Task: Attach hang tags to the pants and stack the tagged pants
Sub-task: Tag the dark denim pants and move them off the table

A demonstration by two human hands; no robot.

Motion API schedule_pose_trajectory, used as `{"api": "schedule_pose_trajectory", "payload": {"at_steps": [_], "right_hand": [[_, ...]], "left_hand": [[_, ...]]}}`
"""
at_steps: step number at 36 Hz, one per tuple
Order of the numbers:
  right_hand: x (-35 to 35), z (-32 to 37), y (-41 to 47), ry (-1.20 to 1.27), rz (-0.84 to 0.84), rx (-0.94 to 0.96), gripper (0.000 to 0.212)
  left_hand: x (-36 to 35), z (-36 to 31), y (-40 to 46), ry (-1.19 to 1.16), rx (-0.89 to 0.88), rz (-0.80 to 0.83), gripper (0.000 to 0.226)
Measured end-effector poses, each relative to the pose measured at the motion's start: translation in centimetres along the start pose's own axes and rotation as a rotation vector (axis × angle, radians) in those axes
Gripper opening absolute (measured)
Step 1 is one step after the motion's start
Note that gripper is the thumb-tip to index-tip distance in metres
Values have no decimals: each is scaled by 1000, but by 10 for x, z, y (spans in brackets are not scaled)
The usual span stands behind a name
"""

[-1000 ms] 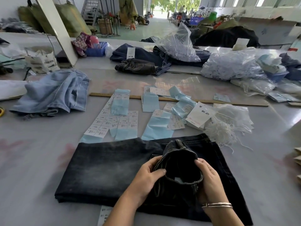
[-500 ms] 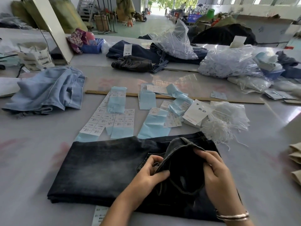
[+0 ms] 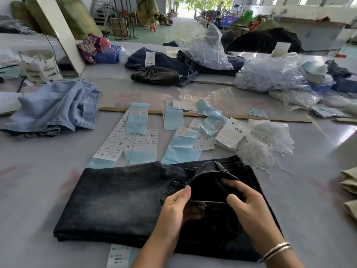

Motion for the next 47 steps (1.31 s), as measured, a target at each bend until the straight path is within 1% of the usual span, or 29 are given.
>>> {"api": "schedule_pose_trajectory", "payload": {"at_steps": [3,5,8,9,10,12,13,15,17,19,21,23,25,27,28,29,31,32,33,34,35,36,37,39,41,43,45,46,47], "right_hand": [[2,-2,-1,54,34,-7,44],[2,0,-2,28,41,37,46],[-2,7,-4,-66,75,176,46],[-3,11,-5,-84,89,219,42],[-5,15,-5,-94,93,259,38],[-3,18,-4,-104,60,301,40],[-1,17,-2,-100,40,300,44],[0,14,2,-71,34,286,52],[-1,15,4,-49,31,297,54],[0,15,8,95,57,253,52],[-3,11,13,309,125,134,46],[-4,4,16,405,130,68,41],[-5,-3,16,466,108,37,38],[-5,-7,12,492,71,50,35],[-4,-8,10,486,57,71,35],[-2,-8,8,462,52,102,37],[-1,-8,4,371,55,170,44],[-2,-7,3,327,60,196,47],[-2,-7,1,296,63,216,47],[-1,-6,0,280,57,224,47],[1,-6,0,283,36,224,45],[4,-6,-1,323,14,208,44],[7,-8,-1,417,-1,172,43],[7,-13,-1,619,2,84,43],[3,-16,-4,709,28,21,43],[-1,-20,-7,720,57,-11,41],[-1,-16,-11,666,104,9,36],[-1,-11,-14,602,153,41,37],[0,-7,-17,483,204,100,45]], "left_hand": [[-5,0,0,51,-1,13,35],[-6,-9,1,171,-81,-27,21],[-12,-34,8,495,-324,-48,50],[-17,-44,11,597,-381,-23,52],[-22,-52,15,693,-433,2,45],[-27,-67,22,804,-483,-21,19],[-27,-72,25,811,-476,-52,13],[-25,-75,31,819,-450,-95,25],[-25,-71,35,791,-388,-111,32],[-23,-61,40,680,-274,-106,35],[-19,-49,44,521,-117,-88,35],[-12,-37,45,399,20,-78,34],[-7,-28,45,298,99,-89,29],[-6,-27,41,244,92,-93,20],[-7,-31,38,278,58,-103,17],[-8,-34,34,340,22,-111,21],[-13,-39,21,520,-9,-91,53],[-15,-41,15,666,-12,-86,67],[-17,-43,8,818,-27,-82,73],[-18,-45,3,932,-51,-71,69],[-17,-48,-1,978,-92,-64,55],[-15,-53,-3,961,-131,-65,39],[-11,-56,-5,883,-150,-72,32],[0,-53,-4,654,-98,-62,40],[4,-50,-6,489,-60,-39,40],[6,-43,-7,399,-39,-38,39],[4,-35,-10,363,-15,-71,36],[3,-31,-12,377,-9,-108,33],[2,-28,-14,398,-14,-150,30]]}}
Point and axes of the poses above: each hand's wrist, its own y-axis towards the middle knuckle, its own x-axis out of the back of the hand, z = x × y, the point moved 5 cm from there along y, towards the middle knuckle, and after that the axes turned 1 degree about x, right-handed, at the moved point
